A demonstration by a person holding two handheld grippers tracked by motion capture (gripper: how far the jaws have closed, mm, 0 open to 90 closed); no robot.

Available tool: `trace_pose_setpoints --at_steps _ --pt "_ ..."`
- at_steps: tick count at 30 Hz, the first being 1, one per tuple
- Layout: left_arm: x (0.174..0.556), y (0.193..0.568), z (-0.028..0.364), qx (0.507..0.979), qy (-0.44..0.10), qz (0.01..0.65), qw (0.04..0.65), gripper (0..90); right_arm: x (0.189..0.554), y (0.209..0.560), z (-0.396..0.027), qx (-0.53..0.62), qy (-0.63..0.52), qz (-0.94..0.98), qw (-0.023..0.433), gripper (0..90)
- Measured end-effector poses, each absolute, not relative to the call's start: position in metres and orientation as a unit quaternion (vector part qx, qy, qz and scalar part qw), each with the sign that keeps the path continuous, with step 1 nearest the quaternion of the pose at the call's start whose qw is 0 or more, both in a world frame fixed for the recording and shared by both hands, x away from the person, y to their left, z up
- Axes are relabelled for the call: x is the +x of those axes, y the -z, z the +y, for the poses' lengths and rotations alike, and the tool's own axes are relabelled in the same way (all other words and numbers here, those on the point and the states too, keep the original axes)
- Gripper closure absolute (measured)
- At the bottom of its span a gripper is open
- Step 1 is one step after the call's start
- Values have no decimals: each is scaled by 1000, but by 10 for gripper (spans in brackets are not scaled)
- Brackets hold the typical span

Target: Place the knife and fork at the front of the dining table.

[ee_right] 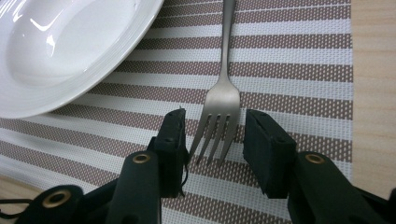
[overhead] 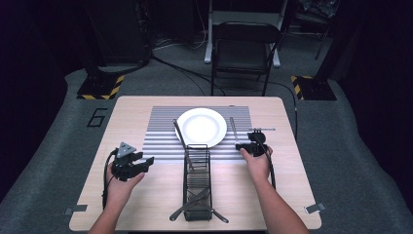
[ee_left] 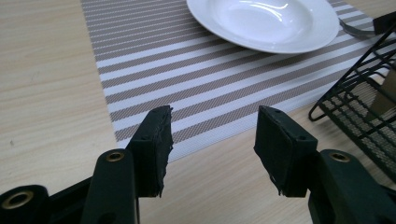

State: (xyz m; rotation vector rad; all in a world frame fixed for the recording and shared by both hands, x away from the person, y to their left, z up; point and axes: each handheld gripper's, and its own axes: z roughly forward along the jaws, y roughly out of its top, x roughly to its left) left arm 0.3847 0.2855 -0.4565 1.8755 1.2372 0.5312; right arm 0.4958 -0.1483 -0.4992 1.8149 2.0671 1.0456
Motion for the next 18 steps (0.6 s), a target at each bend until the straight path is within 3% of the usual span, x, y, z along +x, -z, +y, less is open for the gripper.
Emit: trace_pose_setpoints --at_steps 18 --pt "391 429 257 752 -206 456 429 474 488 496 -133 588 -363 717 91 592"
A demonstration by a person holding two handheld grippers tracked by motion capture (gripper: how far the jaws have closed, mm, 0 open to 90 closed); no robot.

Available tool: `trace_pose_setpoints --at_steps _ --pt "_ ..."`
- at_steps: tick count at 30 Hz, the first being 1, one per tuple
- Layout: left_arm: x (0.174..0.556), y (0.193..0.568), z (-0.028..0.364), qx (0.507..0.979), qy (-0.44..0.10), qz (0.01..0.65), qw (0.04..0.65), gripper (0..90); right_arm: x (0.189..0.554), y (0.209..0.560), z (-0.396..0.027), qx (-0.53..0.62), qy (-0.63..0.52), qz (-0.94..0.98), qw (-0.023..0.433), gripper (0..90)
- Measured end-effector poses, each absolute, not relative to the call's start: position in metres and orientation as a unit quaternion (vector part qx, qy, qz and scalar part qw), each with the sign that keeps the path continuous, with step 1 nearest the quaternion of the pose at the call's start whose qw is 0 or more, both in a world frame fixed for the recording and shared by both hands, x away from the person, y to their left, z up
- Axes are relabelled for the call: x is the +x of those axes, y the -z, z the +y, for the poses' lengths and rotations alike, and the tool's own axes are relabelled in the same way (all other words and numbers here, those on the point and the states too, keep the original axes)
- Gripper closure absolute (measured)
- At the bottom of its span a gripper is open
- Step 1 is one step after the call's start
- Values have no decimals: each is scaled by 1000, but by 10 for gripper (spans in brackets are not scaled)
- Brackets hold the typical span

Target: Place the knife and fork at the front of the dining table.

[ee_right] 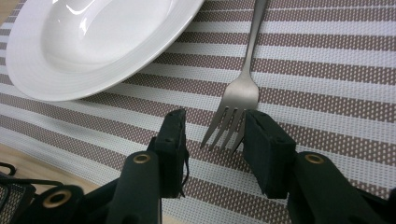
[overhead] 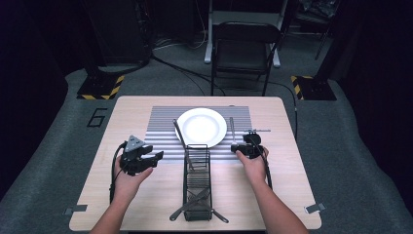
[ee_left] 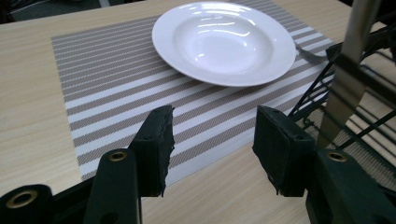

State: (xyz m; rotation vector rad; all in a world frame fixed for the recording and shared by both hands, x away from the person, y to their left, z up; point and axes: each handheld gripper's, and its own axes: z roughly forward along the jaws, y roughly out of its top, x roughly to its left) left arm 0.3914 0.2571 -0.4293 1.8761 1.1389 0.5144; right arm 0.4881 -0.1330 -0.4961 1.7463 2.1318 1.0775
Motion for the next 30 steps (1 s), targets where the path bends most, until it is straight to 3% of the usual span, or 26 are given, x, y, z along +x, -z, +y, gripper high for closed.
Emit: trace_pose_setpoints --at_steps 8,15,30 --pt "395 408 241 760 -193 437 440 504 477 468 -132 552 -362 738 142 593" --pt "394 392 223 764 -193 422 448 523 462 445 -139 531 -378 744 149 599" --pt "396 394 198 766 -161 417 463 567 435 448 -143 512 -387 750 160 592"
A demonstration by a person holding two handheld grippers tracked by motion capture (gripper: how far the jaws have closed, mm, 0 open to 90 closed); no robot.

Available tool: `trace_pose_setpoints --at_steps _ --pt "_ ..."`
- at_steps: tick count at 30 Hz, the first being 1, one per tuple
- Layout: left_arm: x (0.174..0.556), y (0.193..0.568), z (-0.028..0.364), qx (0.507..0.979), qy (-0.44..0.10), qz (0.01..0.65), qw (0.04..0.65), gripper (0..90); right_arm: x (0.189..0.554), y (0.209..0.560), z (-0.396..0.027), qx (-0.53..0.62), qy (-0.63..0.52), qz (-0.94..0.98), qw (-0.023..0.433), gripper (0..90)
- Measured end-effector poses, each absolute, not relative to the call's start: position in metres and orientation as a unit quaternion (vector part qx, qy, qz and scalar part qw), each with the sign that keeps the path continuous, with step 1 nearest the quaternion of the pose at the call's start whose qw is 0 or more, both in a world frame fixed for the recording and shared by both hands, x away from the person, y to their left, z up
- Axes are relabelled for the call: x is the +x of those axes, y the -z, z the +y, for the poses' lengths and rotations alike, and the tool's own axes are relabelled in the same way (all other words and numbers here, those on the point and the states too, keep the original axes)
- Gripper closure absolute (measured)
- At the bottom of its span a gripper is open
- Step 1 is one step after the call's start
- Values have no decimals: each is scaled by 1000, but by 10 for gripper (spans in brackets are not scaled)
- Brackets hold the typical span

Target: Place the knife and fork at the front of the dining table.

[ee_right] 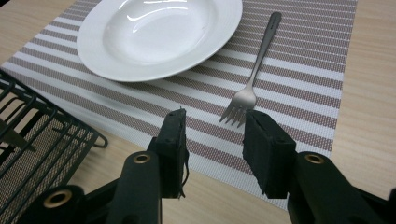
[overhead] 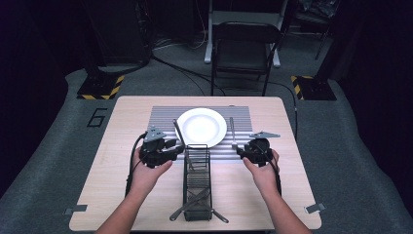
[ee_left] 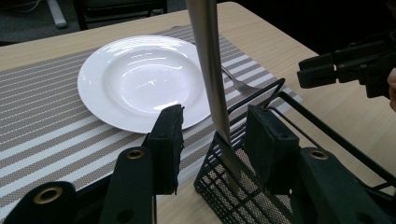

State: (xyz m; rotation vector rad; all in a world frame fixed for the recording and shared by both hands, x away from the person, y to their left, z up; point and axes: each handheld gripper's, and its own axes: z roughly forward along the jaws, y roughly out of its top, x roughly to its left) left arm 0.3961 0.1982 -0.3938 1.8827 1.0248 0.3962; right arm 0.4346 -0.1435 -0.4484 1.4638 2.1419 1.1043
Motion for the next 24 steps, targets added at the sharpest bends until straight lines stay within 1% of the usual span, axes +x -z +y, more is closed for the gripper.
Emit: trace_pose_setpoints --at_steps 4,9,13,18,24 --pt "399 397 192 769 -159 419 456 598 427 453 -143 509 -393 748 163 594" --pt "402 400 186 769 -161 414 459 600 419 461 -143 504 -395 750 167 595" --pt "403 403 184 770 -161 412 459 619 413 464 -145 501 -395 752 166 596" --pt "406 406 183 767 -154 415 465 628 406 464 -147 496 -404 753 157 596" --pt "406 409 181 769 -159 411 463 704 398 472 -144 476 -388 774 152 591"
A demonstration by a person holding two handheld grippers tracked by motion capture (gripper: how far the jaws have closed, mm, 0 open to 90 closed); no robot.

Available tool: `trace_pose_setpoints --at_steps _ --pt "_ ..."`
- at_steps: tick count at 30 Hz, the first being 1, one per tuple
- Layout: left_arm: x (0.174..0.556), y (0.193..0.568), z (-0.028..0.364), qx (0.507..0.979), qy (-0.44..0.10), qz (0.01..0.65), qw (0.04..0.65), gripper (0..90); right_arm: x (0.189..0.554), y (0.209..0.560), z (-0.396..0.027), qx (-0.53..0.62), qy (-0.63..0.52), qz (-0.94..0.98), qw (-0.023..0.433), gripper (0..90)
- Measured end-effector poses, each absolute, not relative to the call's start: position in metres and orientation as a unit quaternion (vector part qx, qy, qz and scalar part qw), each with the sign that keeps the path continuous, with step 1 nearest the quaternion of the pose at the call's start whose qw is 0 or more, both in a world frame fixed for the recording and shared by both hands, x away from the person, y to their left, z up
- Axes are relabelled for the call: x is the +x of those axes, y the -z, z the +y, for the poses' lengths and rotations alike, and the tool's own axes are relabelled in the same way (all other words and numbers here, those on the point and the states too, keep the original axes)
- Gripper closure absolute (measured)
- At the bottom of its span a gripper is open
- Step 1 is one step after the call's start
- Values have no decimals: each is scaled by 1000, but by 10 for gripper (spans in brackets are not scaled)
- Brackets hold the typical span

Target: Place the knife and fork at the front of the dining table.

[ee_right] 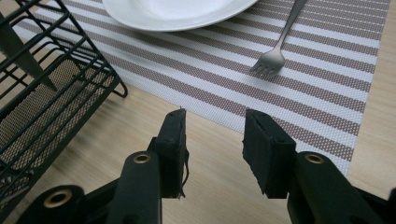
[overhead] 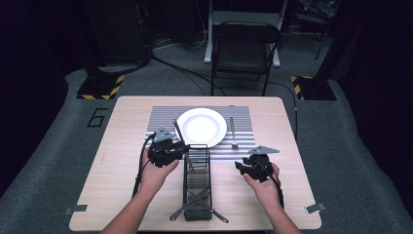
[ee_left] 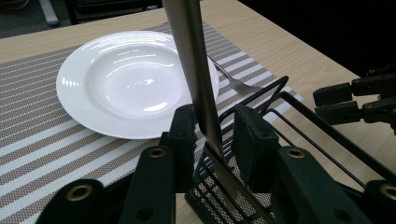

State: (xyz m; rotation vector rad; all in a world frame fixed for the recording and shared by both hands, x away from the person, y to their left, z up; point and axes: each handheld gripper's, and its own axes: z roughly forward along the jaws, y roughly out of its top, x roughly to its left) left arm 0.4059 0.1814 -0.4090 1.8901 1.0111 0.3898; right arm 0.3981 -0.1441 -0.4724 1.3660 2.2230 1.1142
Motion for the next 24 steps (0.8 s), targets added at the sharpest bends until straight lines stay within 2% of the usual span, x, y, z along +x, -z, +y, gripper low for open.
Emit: trace_pose_setpoints --at_steps 6,10,24 --pt "406 410 182 771 -161 407 463 724 396 481 -145 477 -395 770 151 584" --pt "404 409 183 770 -162 406 465 775 396 485 -146 476 -401 767 153 585" --pt "396 409 183 769 -164 399 472 809 395 490 -151 483 -407 761 148 585"
